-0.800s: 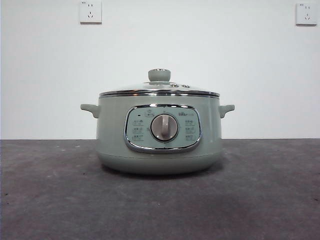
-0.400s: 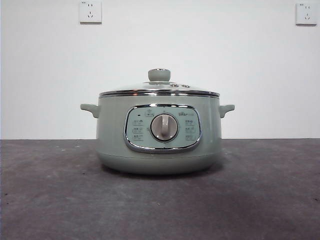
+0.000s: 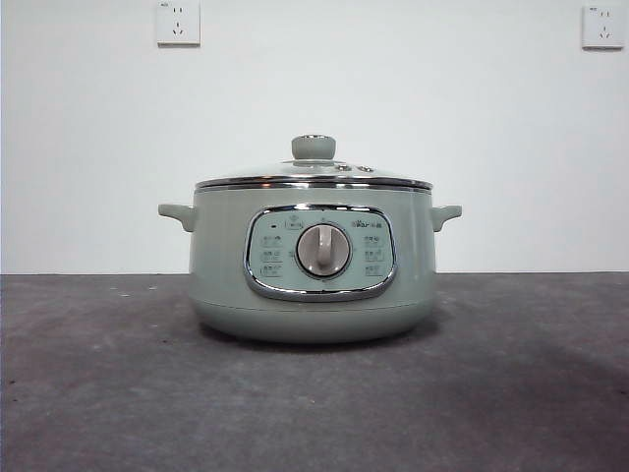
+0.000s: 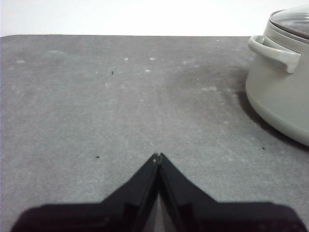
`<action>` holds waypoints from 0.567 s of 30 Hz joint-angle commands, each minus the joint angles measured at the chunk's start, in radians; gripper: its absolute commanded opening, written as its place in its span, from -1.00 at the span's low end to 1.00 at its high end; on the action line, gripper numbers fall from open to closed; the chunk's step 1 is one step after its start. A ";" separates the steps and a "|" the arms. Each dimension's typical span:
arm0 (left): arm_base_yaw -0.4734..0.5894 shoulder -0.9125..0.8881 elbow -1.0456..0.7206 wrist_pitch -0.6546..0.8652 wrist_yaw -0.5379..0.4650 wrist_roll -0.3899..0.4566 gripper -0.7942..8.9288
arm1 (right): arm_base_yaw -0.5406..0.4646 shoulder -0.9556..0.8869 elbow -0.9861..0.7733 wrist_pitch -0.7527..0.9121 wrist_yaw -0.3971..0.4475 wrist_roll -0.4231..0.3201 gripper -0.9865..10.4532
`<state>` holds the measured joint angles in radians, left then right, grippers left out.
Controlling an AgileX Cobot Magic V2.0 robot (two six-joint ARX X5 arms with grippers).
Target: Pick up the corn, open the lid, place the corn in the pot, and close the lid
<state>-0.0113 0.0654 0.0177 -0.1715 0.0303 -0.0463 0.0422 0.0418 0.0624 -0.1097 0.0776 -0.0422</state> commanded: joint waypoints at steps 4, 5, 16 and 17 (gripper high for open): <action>0.002 0.000 -0.010 0.005 0.003 -0.005 -0.84 | -0.030 -0.032 -0.047 -0.078 -0.015 0.009 -0.83; 0.002 0.000 -0.010 0.006 0.003 -0.005 -0.84 | -0.031 -0.033 -0.047 -0.077 -0.016 0.014 -0.83; 0.002 0.007 -0.010 0.006 0.003 -0.005 -0.84 | -0.031 -0.034 -0.047 -0.074 -0.019 0.013 -0.83; 0.002 0.007 -0.010 0.006 0.003 -0.005 -0.84 | -0.031 -0.034 -0.047 -0.074 -0.019 0.013 -0.83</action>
<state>-0.0113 0.0711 0.0177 -0.1711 0.0303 -0.0463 0.0124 0.0101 0.0250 -0.1898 0.0597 -0.0380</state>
